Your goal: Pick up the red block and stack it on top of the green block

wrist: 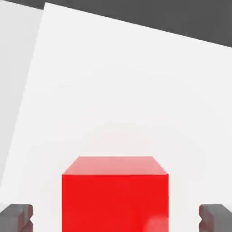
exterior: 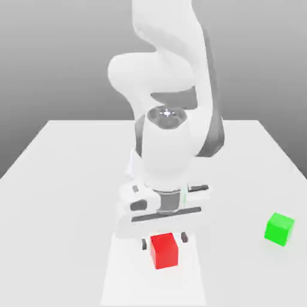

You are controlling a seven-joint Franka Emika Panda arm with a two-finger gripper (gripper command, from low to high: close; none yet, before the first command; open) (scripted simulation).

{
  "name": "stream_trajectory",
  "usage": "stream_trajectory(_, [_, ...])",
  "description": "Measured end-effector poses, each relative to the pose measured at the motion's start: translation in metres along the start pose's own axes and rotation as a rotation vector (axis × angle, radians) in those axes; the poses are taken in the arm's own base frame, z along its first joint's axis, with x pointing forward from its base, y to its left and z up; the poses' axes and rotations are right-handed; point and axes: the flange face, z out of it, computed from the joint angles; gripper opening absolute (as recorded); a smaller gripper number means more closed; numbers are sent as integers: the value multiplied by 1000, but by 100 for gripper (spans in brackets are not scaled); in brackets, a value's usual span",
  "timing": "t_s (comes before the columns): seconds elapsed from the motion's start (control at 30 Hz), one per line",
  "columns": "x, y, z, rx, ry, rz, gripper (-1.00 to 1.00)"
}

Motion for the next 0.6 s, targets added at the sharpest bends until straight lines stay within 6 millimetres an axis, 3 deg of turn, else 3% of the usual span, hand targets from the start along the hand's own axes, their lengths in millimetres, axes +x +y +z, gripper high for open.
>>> stream_trajectory(0.2, [0,0,2,0,0,0,-100])
stream_trajectory(0.4, [0,0,-51,0,0,0,-100])
stream_trajectory(0.6, [-67,-94,-73,1,-1,-292,-100])
